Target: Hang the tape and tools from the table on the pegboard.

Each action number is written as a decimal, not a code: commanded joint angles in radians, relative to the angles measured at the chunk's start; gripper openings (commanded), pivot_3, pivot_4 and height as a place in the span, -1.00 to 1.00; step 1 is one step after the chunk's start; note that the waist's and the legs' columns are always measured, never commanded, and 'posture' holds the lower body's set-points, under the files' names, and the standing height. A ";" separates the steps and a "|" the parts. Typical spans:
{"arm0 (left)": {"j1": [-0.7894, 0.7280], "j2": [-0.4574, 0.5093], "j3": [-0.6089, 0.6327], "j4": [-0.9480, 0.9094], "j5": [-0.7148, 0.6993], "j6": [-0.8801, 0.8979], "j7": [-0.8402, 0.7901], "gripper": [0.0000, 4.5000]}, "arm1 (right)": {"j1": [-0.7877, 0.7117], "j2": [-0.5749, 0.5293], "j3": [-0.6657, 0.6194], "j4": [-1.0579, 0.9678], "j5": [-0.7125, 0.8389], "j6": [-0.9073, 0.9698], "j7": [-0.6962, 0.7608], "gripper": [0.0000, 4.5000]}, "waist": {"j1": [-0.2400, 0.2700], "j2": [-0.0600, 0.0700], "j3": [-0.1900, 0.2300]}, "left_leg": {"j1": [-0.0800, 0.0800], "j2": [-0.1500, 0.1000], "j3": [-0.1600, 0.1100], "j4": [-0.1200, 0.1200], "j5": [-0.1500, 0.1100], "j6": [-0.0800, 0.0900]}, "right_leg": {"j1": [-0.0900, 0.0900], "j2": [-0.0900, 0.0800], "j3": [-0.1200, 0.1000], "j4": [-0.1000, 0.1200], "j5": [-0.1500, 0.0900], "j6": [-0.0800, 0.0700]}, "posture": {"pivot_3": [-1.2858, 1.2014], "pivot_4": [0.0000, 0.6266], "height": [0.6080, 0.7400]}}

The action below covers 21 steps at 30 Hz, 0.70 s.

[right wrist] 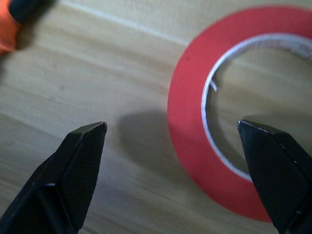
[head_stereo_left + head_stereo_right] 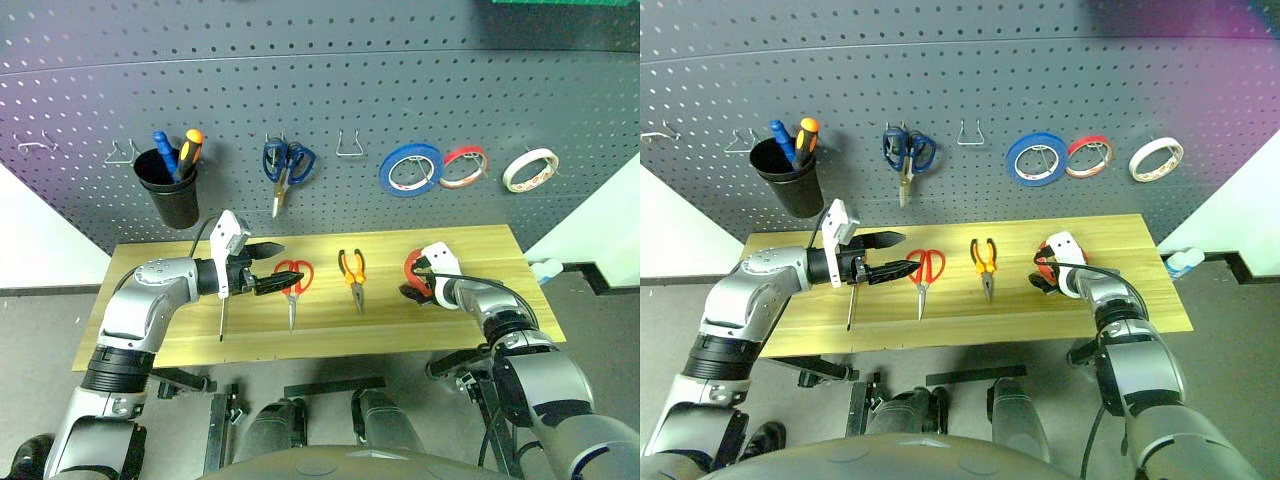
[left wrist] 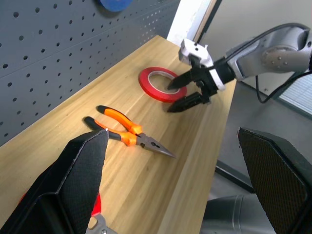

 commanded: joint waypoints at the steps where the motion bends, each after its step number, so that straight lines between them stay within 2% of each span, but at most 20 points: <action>1: 0.014 0.008 0.020 -0.042 -0.021 -0.002 0.007 0.97 | -0.030 -0.012 -0.007 0.002 -0.004 -0.010 -0.003 1.00 | -0.001 -0.001 0.003 | 0.000 0.000 0.000 0.000 0.000 0.000 | 0.000 0.000 0.000 0.000 0.000 0.000 | 0.00 -0.33 1.00; 16: 0.033 0.011 0.021 -0.065 -0.031 -0.001 0.021 0.97 | -0.055 -0.021 -0.006 0.042 -0.018 -0.039 0.003 1.00 | 0.000 -0.002 0.009 | 0.000 0.000 0.000 0.000 0.000 -0.001 | 0.000 0.000 0.000 0.000 0.000 0.000 | 0.01 -0.35 1.00; 19: 0.034 0.012 0.021 -0.067 -0.032 -0.002 0.022 1.00 | -0.056 -0.023 -0.007 0.055 -0.022 -0.039 -0.005 0.73 | 0.000 -0.002 0.010 | 0.000 0.000 0.000 0.000 0.000 -0.001 | 0.000 0.000 0.000 0.000 0.000 0.000 | 0.01 -0.35 1.00; 21: 0.035 0.014 0.022 -0.068 -0.031 -0.002 0.023 1.00 | -0.058 -0.022 -0.008 0.061 -0.021 -0.039 0.000 0.43 | 0.000 -0.002 0.011 | 0.000 0.000 0.000 0.000 0.000 -0.001 | 0.000 0.000 0.000 0.000 0.000 0.000 | 0.01 -0.35 1.00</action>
